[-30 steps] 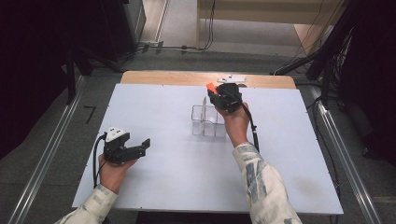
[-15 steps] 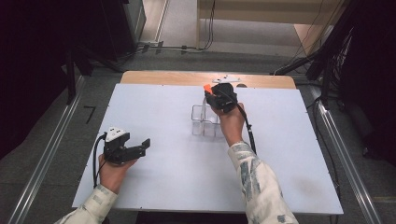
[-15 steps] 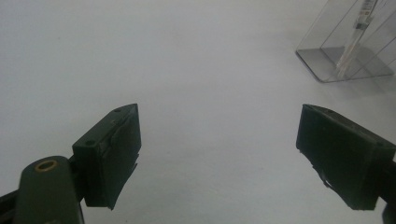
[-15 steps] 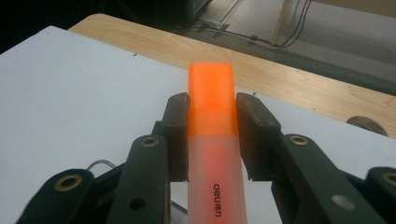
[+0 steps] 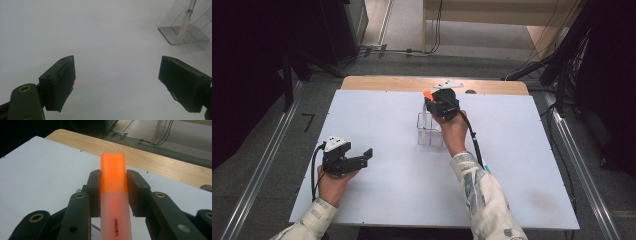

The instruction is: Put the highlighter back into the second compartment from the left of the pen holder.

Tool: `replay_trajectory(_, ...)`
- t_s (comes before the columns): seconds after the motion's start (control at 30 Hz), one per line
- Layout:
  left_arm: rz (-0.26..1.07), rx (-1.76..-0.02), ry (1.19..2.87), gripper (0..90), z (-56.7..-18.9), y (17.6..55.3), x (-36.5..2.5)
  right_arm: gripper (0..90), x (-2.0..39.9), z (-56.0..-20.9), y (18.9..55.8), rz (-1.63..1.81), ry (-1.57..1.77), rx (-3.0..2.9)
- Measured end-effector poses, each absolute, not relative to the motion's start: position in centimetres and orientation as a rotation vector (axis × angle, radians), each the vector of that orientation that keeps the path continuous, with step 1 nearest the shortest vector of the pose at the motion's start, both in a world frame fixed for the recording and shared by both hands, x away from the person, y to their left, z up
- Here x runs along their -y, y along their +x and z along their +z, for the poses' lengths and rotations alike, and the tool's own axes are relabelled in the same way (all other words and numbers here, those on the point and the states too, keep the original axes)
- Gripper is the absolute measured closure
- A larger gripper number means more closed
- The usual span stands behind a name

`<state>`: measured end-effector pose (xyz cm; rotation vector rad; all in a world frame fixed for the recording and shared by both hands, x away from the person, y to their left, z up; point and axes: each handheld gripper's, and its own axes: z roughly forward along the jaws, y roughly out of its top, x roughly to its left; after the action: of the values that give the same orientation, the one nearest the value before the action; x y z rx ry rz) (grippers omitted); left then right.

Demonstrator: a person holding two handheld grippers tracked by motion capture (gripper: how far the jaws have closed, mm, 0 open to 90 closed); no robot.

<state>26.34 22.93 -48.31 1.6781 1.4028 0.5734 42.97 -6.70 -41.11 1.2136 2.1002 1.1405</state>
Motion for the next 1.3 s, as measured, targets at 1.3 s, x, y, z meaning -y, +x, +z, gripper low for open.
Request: replay_trajectory(1.3,0.574,-1.402,1.686,14.5,-48.3,26.4,-22.8,63.5,8.8,-41.6,40.0,1.227,1.198,-2.122)
